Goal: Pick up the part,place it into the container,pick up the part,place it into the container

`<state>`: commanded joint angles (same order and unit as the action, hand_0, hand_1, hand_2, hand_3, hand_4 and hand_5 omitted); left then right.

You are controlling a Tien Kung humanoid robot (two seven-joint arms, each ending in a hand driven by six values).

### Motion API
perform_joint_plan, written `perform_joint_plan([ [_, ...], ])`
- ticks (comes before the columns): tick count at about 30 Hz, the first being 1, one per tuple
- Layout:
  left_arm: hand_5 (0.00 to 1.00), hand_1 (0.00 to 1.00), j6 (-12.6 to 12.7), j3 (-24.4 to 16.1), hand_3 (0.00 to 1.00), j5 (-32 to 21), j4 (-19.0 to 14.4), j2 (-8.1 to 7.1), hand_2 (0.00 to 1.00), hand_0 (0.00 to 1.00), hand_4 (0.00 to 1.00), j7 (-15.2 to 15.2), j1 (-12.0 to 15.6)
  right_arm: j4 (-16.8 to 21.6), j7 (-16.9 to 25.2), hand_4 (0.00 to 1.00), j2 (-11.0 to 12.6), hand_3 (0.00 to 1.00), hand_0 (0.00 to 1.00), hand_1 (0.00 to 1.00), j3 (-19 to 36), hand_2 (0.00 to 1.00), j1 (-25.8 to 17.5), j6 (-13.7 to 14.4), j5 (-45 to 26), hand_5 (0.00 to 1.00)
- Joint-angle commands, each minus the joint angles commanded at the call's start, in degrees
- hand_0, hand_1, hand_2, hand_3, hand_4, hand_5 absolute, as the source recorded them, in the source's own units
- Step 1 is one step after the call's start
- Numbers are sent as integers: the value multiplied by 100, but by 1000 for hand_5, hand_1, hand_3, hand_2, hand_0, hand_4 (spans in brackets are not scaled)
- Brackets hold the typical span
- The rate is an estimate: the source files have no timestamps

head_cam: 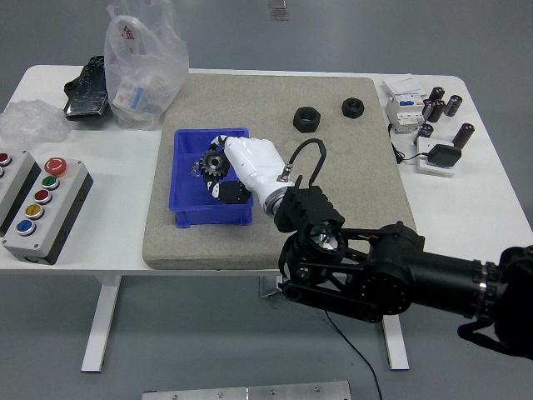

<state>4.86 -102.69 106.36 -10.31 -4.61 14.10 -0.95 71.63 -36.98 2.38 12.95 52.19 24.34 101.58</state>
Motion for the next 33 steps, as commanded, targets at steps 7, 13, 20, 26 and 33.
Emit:
perform_joint_plan([
  [7,617,646,-6,2,740,6,0,-3,612,740,749,-2,-17,-208,0,431,-104,591,471,517,-61,301,25,-102,18,2],
  [13,618,646,-6,4,740,12,0,-12,612,740,749,1,-13,-287,0,438,-182,593,492,532,-151,314,49,-281,-117,2],
  [20,619,646,-7,5,740,20,0,-20,612,740,749,3,-15,-298,0,457,-227,634,518,582,-177,418,78,-543,-178,2],
  [26,617,646,-11,7,740,39,0,-26,613,740,749,8,-16,-319,0,473,-230,648,511,581,-160,420,82,-630,-258,2],
  [33,618,646,-16,12,740,44,0,-28,612,740,749,5,-18,-318,0,485,-226,665,512,589,-122,423,76,-710,-207,2],
])
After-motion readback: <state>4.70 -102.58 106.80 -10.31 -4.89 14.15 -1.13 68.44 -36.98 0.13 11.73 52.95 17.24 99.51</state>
